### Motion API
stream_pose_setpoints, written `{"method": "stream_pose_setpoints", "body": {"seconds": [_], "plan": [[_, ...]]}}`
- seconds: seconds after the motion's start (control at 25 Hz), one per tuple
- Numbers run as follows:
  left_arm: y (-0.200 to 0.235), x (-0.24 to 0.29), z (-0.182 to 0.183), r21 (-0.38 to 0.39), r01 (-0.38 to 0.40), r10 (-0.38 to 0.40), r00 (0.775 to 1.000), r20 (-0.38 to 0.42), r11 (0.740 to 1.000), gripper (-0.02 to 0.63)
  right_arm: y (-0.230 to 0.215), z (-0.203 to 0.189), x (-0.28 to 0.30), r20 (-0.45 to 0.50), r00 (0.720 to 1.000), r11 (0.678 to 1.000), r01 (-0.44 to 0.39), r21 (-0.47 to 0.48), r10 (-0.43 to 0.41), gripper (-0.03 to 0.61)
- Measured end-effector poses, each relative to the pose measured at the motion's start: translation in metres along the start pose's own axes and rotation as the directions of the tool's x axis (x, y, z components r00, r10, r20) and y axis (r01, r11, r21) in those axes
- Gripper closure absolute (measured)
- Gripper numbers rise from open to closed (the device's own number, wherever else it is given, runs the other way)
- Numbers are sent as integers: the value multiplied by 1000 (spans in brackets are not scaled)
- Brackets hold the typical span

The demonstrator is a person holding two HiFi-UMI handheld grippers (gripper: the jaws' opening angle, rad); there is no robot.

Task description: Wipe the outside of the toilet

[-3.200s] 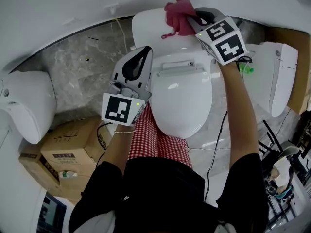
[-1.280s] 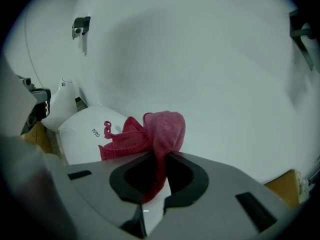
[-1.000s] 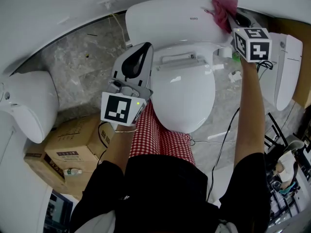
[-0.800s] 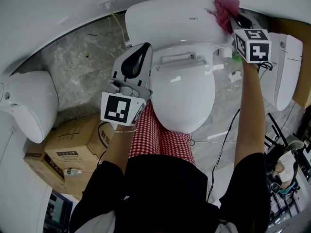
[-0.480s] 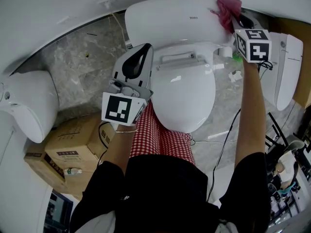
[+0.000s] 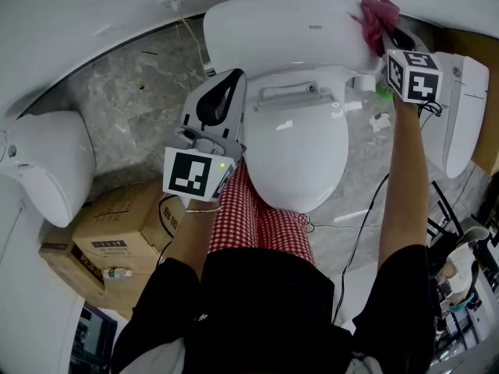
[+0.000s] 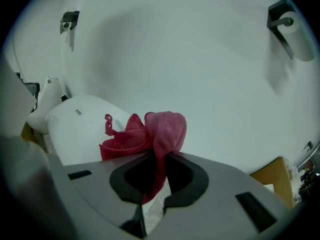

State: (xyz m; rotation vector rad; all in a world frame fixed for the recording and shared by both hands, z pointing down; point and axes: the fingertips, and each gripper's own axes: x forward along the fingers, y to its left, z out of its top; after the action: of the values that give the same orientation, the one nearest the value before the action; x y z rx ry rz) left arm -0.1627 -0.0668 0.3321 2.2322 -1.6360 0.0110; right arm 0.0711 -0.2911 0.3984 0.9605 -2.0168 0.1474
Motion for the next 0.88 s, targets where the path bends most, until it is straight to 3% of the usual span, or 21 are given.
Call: {"method": "stream_pose_setpoints", "body": {"seconds": [0.24,0.4,0.6,0.88], "plan": [[3,-1,1,3,3,-3,1000,-7,1000,603,-7,2,-15,46,993,994,104,29,-106,518],[7,-1,2,6,-4,4,1000,-5,1000,603,-14,8,-36,131,979,986,146,80,-155,518],[3,3,5,6,4,-4,1000,2,1000,603,-10,24,-64,254,954,970,103,220,-159,518],[0,-2,6,13,8,-8,1000,3,1000,603,39,73,-102,419,905,987,8,159,-75,518]]}}
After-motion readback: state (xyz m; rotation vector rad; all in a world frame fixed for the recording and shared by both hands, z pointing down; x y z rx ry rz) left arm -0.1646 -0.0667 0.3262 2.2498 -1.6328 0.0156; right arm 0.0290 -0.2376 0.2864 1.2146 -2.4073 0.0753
